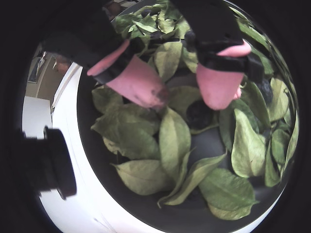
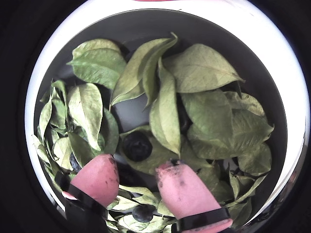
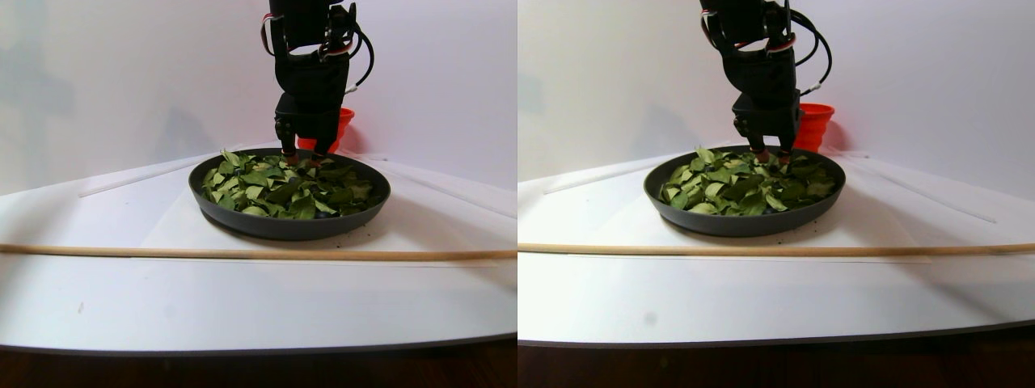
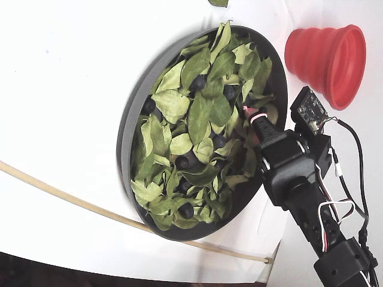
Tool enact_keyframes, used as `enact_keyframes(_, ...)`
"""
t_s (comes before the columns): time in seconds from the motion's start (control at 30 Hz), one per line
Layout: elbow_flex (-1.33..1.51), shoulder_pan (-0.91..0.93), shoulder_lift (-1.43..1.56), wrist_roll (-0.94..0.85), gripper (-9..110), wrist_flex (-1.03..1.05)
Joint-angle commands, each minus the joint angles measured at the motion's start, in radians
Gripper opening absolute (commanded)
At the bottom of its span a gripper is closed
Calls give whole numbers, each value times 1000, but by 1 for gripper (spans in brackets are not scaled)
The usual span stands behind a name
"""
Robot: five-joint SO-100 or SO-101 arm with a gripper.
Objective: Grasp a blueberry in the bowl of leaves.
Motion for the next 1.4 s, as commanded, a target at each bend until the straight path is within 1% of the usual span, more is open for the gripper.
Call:
enact_keyframes(0.0,-75,-5,25,14,15,-34)
enact_keyframes(0.93,-152,-6,-66,69,16,-46)
enact_keyframes(1.37,-126,-2,-91,74,16,-75)
